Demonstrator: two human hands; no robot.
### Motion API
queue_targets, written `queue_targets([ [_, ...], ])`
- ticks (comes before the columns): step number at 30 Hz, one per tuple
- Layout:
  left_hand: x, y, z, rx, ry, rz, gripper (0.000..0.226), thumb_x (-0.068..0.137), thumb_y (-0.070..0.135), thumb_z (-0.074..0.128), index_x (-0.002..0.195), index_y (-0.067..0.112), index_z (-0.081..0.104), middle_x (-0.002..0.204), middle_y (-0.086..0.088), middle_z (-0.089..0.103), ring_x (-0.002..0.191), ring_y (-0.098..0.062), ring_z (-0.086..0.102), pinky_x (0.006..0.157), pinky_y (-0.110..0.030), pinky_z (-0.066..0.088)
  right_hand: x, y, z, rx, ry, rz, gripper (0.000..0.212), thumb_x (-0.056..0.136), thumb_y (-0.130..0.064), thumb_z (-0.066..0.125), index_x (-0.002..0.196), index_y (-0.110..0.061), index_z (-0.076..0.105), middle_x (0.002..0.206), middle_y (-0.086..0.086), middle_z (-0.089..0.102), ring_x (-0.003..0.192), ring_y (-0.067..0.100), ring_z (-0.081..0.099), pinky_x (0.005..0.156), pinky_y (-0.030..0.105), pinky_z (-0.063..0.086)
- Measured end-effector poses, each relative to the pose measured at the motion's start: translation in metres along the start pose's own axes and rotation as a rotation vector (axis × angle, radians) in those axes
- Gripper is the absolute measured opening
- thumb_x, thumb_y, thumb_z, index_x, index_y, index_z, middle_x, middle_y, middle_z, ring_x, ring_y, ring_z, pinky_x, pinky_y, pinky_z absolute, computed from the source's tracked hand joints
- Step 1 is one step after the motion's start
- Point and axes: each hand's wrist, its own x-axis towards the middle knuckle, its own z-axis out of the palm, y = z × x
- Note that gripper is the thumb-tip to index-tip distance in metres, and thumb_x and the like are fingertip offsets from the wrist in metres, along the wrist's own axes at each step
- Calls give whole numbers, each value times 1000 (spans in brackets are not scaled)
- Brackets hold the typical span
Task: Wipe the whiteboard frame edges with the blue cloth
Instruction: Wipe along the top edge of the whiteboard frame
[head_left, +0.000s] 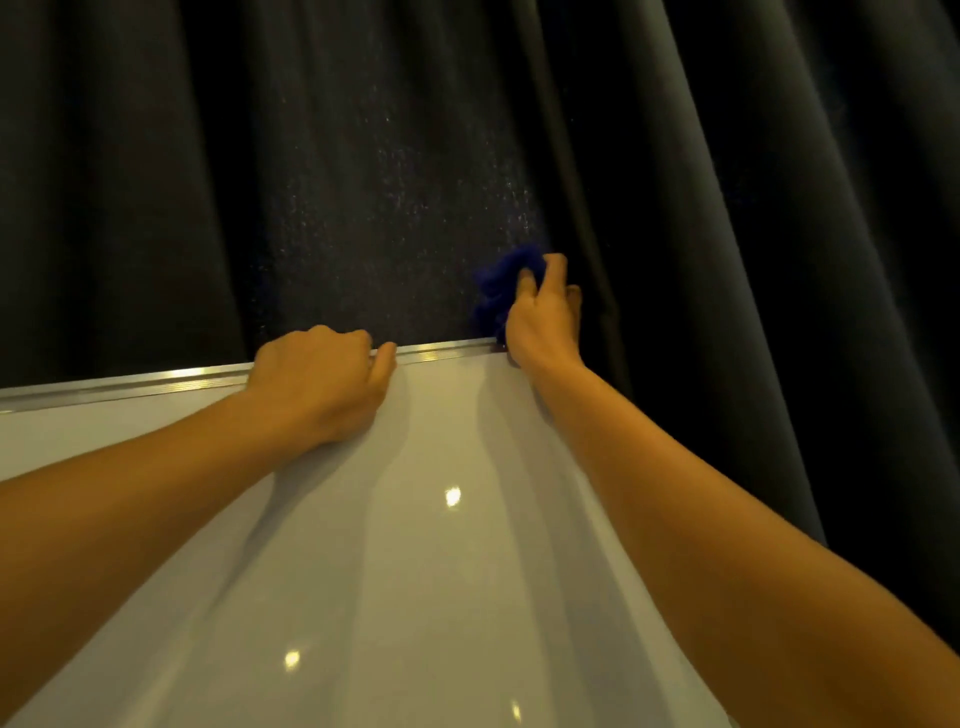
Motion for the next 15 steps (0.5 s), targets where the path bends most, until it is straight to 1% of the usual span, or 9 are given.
queue_targets([
  [1,1,9,0,13,22,95,46,95,51,22,91,19,53,81,-7,59,74,-27,57,68,-39,47,1,0,-6,49,-7,13,19,98,-41,35,117,-42,38,118,1,38,107,30,51,81,44,49],
  [2,4,18,1,26,37,187,43,96,50,24,98,18,52,89,-8,61,81,-28,57,69,-38,43,-4,0,-10,17,-16,-53,15,97,-40,37,111,-44,40,117,0,37,105,28,50,78,44,52],
  [4,12,39,3,15,9,298,37,98,45,28,108,16,49,106,-10,60,92,-29,54,71,-40,37,-19,7,-23,-215,-24,-262,10,95,-37,43,104,-42,42,115,1,35,104,23,45,76,36,51],
  [5,17,50,5,-26,-29,305,35,99,42,30,113,16,48,111,-10,57,96,-30,53,72,-40,38,-24,14,-31,-366,-34,-333,13,95,-36,46,107,-38,42,119,3,35,106,23,43,79,35,49],
  [6,23,60,7,-80,-70,291,34,99,39,32,118,16,47,115,-11,55,99,-31,53,72,-41,39,-26,21,-39,-507,-40,-369,18,94,-34,48,112,-35,42,125,7,34,110,25,41,83,37,48],
  [8,35,80,12,-153,-132,270,36,98,38,34,127,18,44,121,-11,53,104,-35,54,72,-44,40,-34,28,-56,-677,-69,-328,27,95,-30,50,121,-30,41,134,14,32,119,33,37,90,43,47],
  [10,43,95,18,-157,-213,260,42,96,41,35,135,23,39,127,-13,51,108,-40,52,79,-49,43,-59,35,-70,-731,-138,-300,27,96,-30,48,123,-28,42,135,17,34,120,39,37,93,46,46],
  [12,47,104,26,-136,-283,237,50,95,49,30,142,31,32,135,-17,46,116,-44,48,90,-56,40,-107,50,-91,-753,-188,-314,24,96,-33,48,119,-29,43,129,16,38,111,38,43,88,46,48],
  [15,43,111,33,-95,-299,231,60,92,64,20,146,37,26,141,-22,43,121,-48,45,97,-59,34,-182,70,-142,-773,-250,-300,20,96,-40,47,113,-35,42,111,3,42,90,23,49,76,37,51],
])
